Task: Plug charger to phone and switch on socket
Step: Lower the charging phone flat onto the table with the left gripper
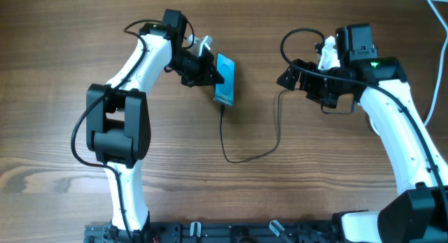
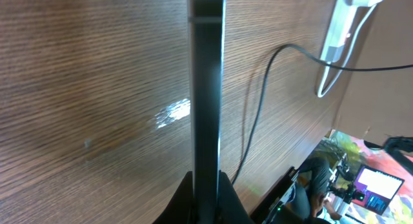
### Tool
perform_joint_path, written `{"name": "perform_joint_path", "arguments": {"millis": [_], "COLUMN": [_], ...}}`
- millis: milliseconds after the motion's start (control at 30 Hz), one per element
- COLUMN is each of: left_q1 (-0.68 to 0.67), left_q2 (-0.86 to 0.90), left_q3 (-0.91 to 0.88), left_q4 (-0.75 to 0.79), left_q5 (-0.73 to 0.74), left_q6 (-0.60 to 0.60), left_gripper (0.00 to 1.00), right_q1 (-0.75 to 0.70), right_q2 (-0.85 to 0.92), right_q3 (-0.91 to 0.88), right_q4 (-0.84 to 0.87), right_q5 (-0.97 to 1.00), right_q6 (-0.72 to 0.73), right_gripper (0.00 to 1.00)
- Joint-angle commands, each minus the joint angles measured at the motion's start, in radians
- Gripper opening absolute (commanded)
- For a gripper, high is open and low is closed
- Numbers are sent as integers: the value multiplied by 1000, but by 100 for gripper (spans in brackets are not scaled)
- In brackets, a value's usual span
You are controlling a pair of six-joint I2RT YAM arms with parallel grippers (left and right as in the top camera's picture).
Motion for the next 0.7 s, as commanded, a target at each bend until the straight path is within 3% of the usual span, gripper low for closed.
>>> {"name": "perform_joint_path", "arguments": {"millis": [0,667], "left_q1": [1,0], "left_q2": [2,2], "left_q3": [-39,-158], "left_q4": [20,127], "left_q5": [10,-13], "left_q6": [-8,-9], "left_gripper": [4,8], "right_q1": [0,1], "right_q2": [-11,-11], "right_q3": [16,16], "right_q4": [0,-1], "right_q5": [-20,-20], "right_q6": [4,4], "right_gripper": [100,100]}}
